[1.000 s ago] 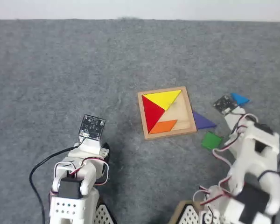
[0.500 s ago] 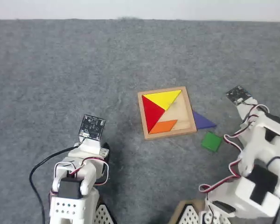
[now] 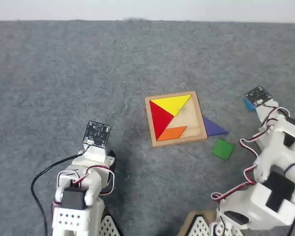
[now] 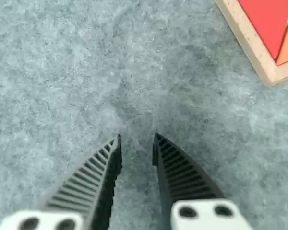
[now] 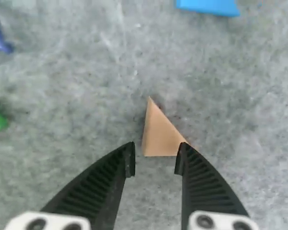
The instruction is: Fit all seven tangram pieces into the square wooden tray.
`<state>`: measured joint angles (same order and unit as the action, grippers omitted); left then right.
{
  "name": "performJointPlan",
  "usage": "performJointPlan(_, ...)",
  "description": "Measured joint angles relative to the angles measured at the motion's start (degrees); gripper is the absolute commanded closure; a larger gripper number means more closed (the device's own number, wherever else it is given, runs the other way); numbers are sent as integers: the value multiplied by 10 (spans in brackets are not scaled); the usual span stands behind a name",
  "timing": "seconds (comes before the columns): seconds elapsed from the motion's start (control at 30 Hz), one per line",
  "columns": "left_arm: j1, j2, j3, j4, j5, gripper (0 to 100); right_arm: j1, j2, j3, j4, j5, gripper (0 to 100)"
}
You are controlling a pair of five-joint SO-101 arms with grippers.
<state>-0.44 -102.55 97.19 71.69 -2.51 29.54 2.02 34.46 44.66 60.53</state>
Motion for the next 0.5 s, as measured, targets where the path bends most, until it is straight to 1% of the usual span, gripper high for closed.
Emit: performJointPlan(0.5,0,0,0,0,0,899,-1,153,-147,20,0,844)
